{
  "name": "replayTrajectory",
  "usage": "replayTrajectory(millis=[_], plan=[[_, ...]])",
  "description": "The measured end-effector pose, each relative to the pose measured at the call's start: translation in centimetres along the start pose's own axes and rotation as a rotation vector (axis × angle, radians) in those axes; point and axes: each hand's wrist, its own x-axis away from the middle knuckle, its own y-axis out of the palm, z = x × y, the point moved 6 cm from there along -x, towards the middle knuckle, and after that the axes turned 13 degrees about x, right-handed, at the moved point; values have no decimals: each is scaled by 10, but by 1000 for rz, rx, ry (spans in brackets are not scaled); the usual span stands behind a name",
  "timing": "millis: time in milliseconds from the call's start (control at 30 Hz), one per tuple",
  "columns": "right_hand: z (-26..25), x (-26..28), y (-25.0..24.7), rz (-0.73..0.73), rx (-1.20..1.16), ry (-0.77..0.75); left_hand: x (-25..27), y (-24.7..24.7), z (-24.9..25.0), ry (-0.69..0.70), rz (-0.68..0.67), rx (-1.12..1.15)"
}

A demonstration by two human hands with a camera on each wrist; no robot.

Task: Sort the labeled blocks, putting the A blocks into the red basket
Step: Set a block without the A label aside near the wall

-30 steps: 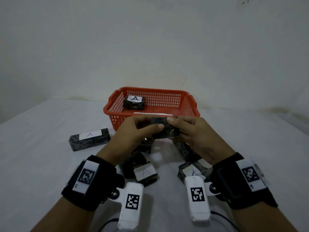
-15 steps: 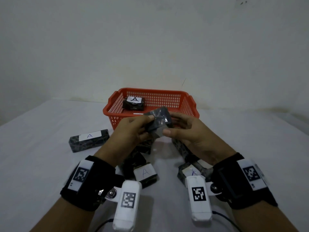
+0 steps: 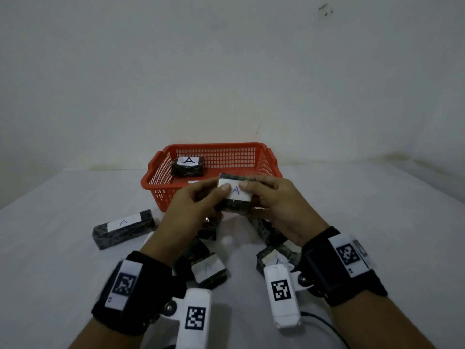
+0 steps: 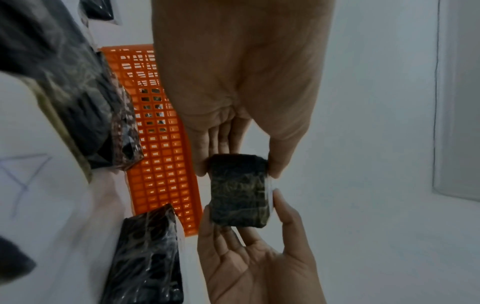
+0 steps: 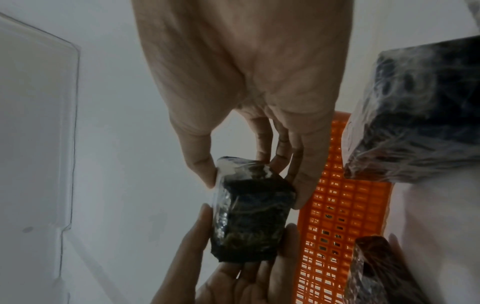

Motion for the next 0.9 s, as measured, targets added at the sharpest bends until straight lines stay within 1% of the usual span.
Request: replayTrajectory(millis=[67,133,200,300,367,433,533,600,633,700,900], plan=[[0,1,-3,31,-42,32,-1,5,3,15,28,-15],[-1,1,-7,55,-103,57,-7,13,5,-11,48,20],[-3,2,-15,71,-160,81,-15,26,5,-68,20,119],[-10,6,-40,94,-170,102,-31,53,7,-139,-46,262],[-17,8,-67,131,-145,92,-45,75,6,-163,-76,290],[-24,10,-98,173,-88,106,-62,102,3,-175,-102,262],[-29,10,-151,222,-15,172,-92,144,-3,-188,-155,167],[-25,9,-180,242,16,223,-107,171,-13,-233,-182,161],[-25,11,-202,266,25,243,-116,193,-18,-260,-202,171],[-17,8,-219,278,47,304,-128,210,-30,-301,-198,187],[17,-1,-298,383,137,430,-167,282,-81,-443,-251,150]])
